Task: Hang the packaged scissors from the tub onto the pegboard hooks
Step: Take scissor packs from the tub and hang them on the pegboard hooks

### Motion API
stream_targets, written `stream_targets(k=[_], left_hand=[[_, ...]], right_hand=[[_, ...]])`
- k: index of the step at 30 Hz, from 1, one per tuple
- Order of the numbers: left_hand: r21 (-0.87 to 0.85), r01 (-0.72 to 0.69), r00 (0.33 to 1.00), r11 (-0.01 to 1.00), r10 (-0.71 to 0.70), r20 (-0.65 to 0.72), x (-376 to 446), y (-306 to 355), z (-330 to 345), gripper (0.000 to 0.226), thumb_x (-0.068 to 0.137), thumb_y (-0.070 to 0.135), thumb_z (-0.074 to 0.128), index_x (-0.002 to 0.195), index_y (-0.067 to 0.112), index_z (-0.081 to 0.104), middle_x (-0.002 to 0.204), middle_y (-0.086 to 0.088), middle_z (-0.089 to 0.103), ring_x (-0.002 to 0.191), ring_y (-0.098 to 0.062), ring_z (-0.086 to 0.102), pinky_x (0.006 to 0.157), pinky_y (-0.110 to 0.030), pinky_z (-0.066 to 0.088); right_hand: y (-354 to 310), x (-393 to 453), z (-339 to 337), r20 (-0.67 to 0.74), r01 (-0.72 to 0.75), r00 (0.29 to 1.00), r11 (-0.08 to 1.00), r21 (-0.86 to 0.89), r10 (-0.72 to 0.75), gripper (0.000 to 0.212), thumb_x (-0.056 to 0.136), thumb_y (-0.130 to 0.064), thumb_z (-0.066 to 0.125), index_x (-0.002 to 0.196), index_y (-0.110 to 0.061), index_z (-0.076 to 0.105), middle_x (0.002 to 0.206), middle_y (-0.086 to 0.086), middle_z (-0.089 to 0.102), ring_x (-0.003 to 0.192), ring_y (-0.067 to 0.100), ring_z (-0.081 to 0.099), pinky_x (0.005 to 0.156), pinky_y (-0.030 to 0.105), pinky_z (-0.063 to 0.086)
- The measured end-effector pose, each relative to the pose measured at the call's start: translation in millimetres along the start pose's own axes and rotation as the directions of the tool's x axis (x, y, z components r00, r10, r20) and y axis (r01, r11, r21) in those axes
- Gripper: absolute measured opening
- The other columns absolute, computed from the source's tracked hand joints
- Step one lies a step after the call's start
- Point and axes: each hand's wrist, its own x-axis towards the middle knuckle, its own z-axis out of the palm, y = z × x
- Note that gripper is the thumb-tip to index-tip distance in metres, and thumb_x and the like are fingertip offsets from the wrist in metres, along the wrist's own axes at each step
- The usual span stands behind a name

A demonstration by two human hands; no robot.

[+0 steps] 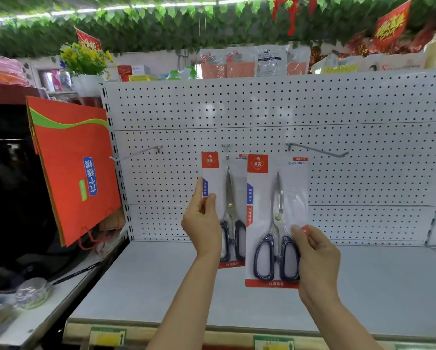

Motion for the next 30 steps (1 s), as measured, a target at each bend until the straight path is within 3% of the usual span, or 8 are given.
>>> stream_targets(k=[4, 7, 10, 15, 18, 22, 25, 30], left_hand=[[0.029, 0.002, 1.000, 1.000, -0.002, -0.003, 8.5, -18.0, 8.6, 0.044, 0.094, 0.012, 0.062, 0.133, 0.030, 0.056, 0.108, -0.013, 0.073, 0.049, -0.004, 0.032, 0.047, -0.008, 0.036], [0.095, -0.030, 1.000, 0.995, 0.030, -0.007, 19.8, -30.2, 15.7, 0.041, 0.095, 0.015, 0.060, 0.135, 0.026, 0.057, 0.122, -0.002, 0.069, 0.051, -0.001, 0.040, 0.052, -0.008, 0.044], [0.105, -0.012, 1.000, 0.994, 0.011, 0.009, 33.3, -38.8, 22.5, 0.040, 0.096, 0.019, 0.060, 0.134, 0.029, 0.056, 0.099, 0.014, 0.074, 0.056, -0.002, 0.051, 0.057, -0.020, 0.053], [0.160, -0.043, 0.995, 0.986, 0.028, 0.098, 49.3, -46.8, 23.4, 0.043, 0.097, 0.016, 0.058, 0.136, 0.031, 0.053, 0.097, -0.009, 0.074, 0.050, -0.005, 0.051, 0.049, -0.005, 0.040], [0.167, -0.049, 0.990, 0.985, 0.026, 0.138, 55.8, -49.6, 11.7, 0.043, 0.095, 0.018, 0.060, 0.129, 0.042, 0.052, 0.091, 0.003, 0.072, 0.066, -0.011, 0.060, 0.064, -0.022, 0.054], [0.106, -0.064, 0.973, 0.992, 0.038, 0.227, 75.5, -23.4, -5.3, 0.036, 0.097, 0.041, 0.053, 0.133, 0.037, 0.056, 0.120, 0.008, 0.067, 0.106, -0.013, 0.065, 0.095, -0.032, 0.052], [-0.023, -0.166, 0.895, 0.986, 0.161, 0.416, 87.1, 16.4, -9.5, 0.042, 0.098, 0.046, 0.048, 0.140, 0.039, 0.046, 0.140, 0.021, 0.048, 0.130, 0.002, 0.044, 0.110, -0.026, 0.036], [0.237, -0.622, 0.666, 0.746, 0.344, 0.662, 92.9, 45.1, -1.2, 0.054, 0.090, 0.039, 0.064, 0.141, 0.027, 0.050, 0.143, 0.020, 0.044, 0.134, 0.001, 0.027, 0.106, -0.008, 0.019]], right_hand=[[0.5, 0.0, 9.5, 0.021, 0.006, 1.000, 1.000, 0.007, -0.006, 0.029, 0.092, -0.017, 0.067, 0.074, 0.001, 0.053, 0.066, 0.006, 0.052, 0.066, 0.019, 0.044, 0.066, 0.033, 0.041], [4.4, 0.1, 21.0, 0.036, 0.005, 0.999, 1.000, 0.011, -0.005, 0.030, 0.091, -0.017, 0.067, 0.077, 0.003, 0.051, 0.070, 0.009, 0.052, 0.069, 0.020, 0.044, 0.068, 0.035, 0.041], [10.0, 0.2, 33.6, 0.053, -0.001, 0.999, 1.000, -0.008, 0.002, 0.027, 0.091, -0.019, 0.068, 0.076, -0.001, 0.054, 0.071, 0.015, 0.054, 0.069, 0.020, 0.046, 0.069, 0.037, 0.043], [19.9, 0.7, 53.2, 0.092, 0.015, 0.996, 1.000, -0.028, -0.012, 0.034, 0.090, -0.021, 0.067, 0.076, 0.002, 0.047, 0.070, 0.022, 0.045, 0.067, 0.022, 0.039, 0.065, 0.038, 0.039], [25.5, 0.4, 61.1, 0.099, 0.017, 0.995, 1.000, -0.021, -0.014, 0.037, 0.091, -0.019, 0.066, 0.071, -0.001, 0.042, 0.067, 0.011, 0.040, 0.066, 0.022, 0.034, 0.064, 0.036, 0.035], [34.6, -1.2, 69.1, 0.099, 0.002, 0.995, 1.000, -0.018, 0.000, 0.036, 0.091, -0.018, 0.066, 0.069, -0.003, 0.042, 0.066, 0.008, 0.040, 0.066, 0.021, 0.033, 0.064, 0.035, 0.034], [39.4, 2.3, 77.7, 0.099, -0.016, 0.995, 1.000, -0.019, 0.018, 0.037, 0.091, -0.018, 0.066, 0.068, -0.004, 0.041, 0.066, 0.010, 0.038, 0.066, 0.022, 0.031, 0.064, 0.035, 0.032], [44.5, 13.6, 86.8, 0.115, -0.011, 0.993, 1.000, -0.020, 0.013, 0.039, 0.090, -0.017, 0.065, 0.068, -0.004, 0.036, 0.067, 0.010, 0.034, 0.067, 0.023, 0.028, 0.064, 0.035, 0.029]])
